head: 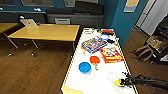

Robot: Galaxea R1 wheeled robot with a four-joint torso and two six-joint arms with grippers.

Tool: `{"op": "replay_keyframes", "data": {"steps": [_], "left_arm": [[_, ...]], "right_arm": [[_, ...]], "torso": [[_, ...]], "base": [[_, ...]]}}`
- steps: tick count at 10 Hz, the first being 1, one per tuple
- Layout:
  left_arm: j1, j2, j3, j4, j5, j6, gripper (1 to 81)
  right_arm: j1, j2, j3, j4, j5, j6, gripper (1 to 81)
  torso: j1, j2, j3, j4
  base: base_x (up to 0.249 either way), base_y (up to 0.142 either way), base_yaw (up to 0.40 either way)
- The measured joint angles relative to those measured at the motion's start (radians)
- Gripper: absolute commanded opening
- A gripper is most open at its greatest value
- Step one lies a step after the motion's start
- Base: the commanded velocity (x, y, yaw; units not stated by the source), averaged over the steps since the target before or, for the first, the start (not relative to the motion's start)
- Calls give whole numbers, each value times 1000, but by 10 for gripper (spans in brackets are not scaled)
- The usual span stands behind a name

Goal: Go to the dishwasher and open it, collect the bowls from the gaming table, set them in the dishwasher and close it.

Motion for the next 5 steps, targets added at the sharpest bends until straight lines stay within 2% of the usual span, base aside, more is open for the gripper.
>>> {"op": "replay_keyframes", "data": {"steps": [1,3,5], "left_arm": [[0,0,0,0,0,0,811],[-2,3,0,0,-4,1,811],[-4,6,9,1,-19,1,811]], "right_arm": [[-7,-14,26,0,7,1,10],[1,-80,106,-1,-20,5,10],[58,-187,263,-2,-30,23,10]], "torso": [[0,0,0,0],[0,0,0,0],[0,0,0,0]], "base": [[0,0,0],[0,0,0],[0,0,0]]}}
